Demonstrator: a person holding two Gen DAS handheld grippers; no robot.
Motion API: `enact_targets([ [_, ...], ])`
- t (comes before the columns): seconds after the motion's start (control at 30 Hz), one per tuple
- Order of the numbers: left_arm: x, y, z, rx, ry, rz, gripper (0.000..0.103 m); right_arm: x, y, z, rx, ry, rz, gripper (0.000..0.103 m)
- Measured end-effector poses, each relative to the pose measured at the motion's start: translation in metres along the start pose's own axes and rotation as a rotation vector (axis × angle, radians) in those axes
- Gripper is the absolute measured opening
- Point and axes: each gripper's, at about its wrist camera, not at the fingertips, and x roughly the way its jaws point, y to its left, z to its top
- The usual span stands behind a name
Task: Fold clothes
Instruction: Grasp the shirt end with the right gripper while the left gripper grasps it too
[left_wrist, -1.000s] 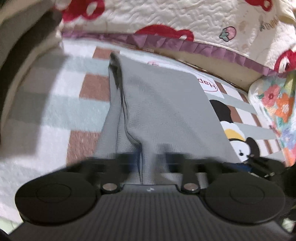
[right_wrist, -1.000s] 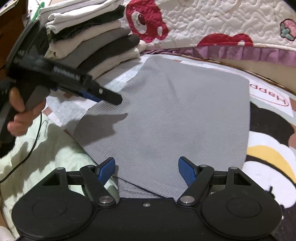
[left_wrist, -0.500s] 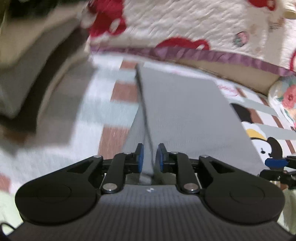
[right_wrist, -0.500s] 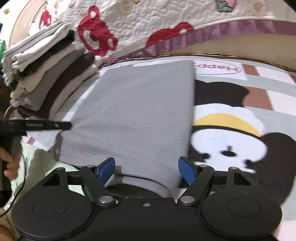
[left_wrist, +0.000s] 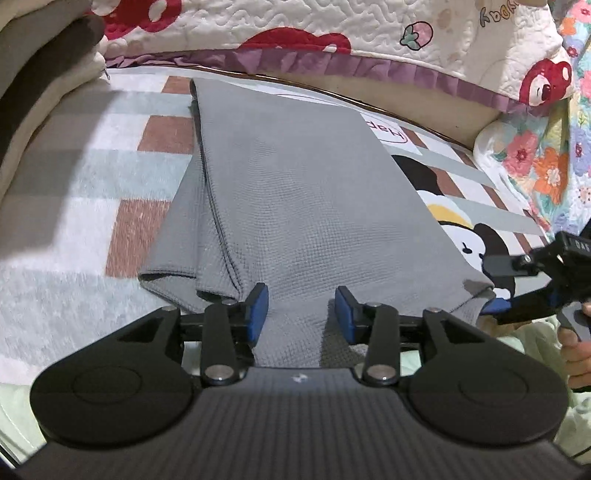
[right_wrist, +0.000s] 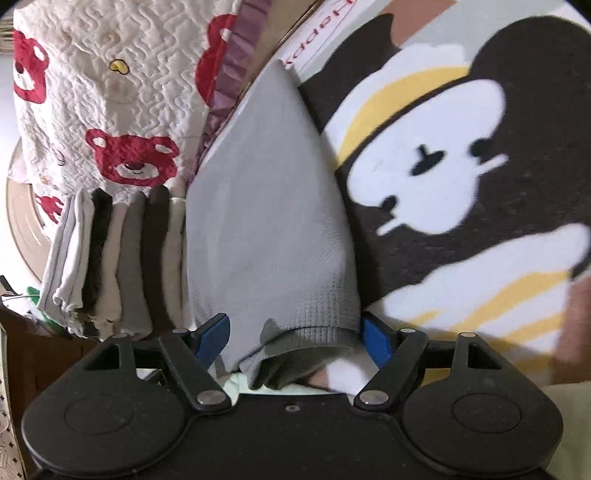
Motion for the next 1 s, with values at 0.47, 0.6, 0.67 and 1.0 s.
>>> enact_targets([
  [0.47,-0.010,-0.010,-0.008,0.081,-0.057,-0.017,0.054,0.021,0.063,0.032,-0.127,0.091,-0.008,0.019],
  [0.6,-0.013,-0.019,-0.007,0.127,-0.066,0.004,0.057,0.020,0.088,0.048,-0.163,0.079,0.055,0.019],
  [0.67,-0.014,-0.024,-0.008,0.169,-0.071,0.020,0.060,0.026,0.100,0.053,-0.211,0.084,0.046,0.019],
  [1.0,-0.034,-0.029,-0.002,0.328,-0.117,-0.020,0.071,0.043,0.132,0.080,-0.327,0.076,0.070,0.019],
])
